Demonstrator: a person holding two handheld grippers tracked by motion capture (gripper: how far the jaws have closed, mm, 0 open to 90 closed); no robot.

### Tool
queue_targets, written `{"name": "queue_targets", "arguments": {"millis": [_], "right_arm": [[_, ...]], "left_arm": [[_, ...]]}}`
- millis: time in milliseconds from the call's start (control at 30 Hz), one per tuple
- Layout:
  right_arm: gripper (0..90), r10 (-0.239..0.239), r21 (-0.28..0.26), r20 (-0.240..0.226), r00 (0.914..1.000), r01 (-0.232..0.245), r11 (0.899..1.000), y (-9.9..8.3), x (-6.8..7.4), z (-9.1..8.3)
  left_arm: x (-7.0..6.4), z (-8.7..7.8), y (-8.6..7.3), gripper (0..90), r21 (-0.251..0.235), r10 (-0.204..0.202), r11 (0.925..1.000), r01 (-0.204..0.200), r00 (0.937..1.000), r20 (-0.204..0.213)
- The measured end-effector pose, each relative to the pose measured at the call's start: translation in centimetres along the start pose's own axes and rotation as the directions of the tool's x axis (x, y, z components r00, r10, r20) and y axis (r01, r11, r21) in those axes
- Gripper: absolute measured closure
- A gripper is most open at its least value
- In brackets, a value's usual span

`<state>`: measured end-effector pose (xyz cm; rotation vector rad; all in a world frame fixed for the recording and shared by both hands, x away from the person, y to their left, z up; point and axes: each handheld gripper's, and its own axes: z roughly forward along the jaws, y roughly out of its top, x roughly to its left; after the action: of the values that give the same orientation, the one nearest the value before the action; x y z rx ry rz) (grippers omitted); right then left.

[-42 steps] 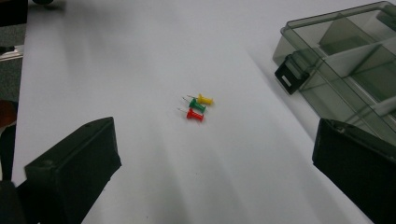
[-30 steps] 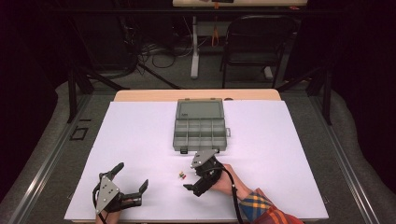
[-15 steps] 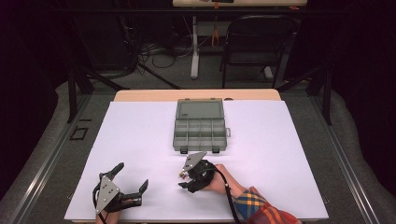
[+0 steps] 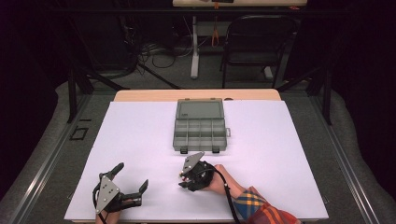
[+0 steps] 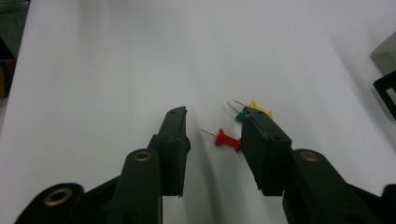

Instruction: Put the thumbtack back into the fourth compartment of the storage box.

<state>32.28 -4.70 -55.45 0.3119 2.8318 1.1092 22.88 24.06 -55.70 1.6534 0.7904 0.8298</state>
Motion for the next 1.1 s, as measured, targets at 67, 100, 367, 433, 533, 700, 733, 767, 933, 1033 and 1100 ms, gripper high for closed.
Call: {"name": "queue_targets", "arguments": {"millis": [67, 100, 367, 433, 533, 700, 733, 767, 933, 1033, 1100], "right_arm": [[63.5, 0.007, 0.003, -0.001, 1.0000, -0.007, 1.000, 0.00, 0.16, -0.14], [64.4, 0.002, 0.004, -0.002, 1.0000, -0.002, 1.000, 0.01, 0.16, -0.17], [61.4, 0.039, -0.003, -0.010, 0.9992, -0.039, 0.999, -0.06, -0.11, -0.55], [62.7, 0.059, -0.018, -0.008, 0.9982, -0.059, 0.998, -0.05, -0.39, -0.78], [64.5, 0.078, -0.025, -0.001, 0.9969, -0.078, 0.997, -0.08, -0.46, -0.69], [70.1, 0.088, -0.015, -0.002, 0.9961, -0.088, 0.996, -0.14, -0.50, -0.21], [72.5, 0.095, -0.008, 0.000, 0.9955, -0.095, 0.995, -0.19, -0.55, -0.15], [73.5, 0.099, -0.006, -0.003, 0.9951, -0.099, 0.995, -0.24, -0.56, -0.08], [77.4, 0.108, -0.002, -0.001, 0.9942, -0.108, 0.994, -0.34, -0.63, -0.03], [77.5, 0.102, 0.002, 0.000, 0.9948, -0.102, 0.995, -0.31, -0.63, -0.05], [77.6, 0.099, 0.009, 0.003, 0.9951, -0.099, 0.995, -0.27, -0.56, -0.10]], "left_arm": [[0.01, 0.01, 0.00, 0.0, 0.001, 0.002, 1.0000, -0.002, 1.0000, 0.000], [-0.01, 0.02, 0.00, 0.0, 0.001, 0.001, 1.0000, -0.001, 1.0000, 0.000], [0.02, 0.01, 0.00, 0.0, 0.001, 0.002, 1.0000, -0.002, 1.0000, 0.002], [0.02, 0.00, 0.00, 0.0, 0.001, 0.001, 1.0000, -0.001, 1.0000, 0.001], [0.02, 0.00, 0.00, 0.0, 0.000, 0.001, 1.0000, -0.001, 1.0000, 0.001], [0.03, 0.01, 0.00, 0.0, 0.002, 0.003, 1.0000, -0.003, 1.0000, 0.001], [0.03, 0.01, 0.00, 0.0, 0.002, 0.003, 1.0000, -0.003, 1.0000, 0.001], [0.03, 0.00, 0.00, 0.0, 0.002, 0.002, 1.0000, -0.002, 1.0000, 0.001], [0.01, 0.00, 0.00, 0.0, 0.001, 0.000, 1.0000, 0.000, 1.0000, 0.001], [0.03, 0.00, 0.00, 0.0, 0.002, 0.002, 1.0000, -0.002, 1.0000, 0.001], [0.04, -0.01, 0.00, 0.0, 0.002, 0.001, 1.0000, -0.001, 1.0000, -0.001]]}}
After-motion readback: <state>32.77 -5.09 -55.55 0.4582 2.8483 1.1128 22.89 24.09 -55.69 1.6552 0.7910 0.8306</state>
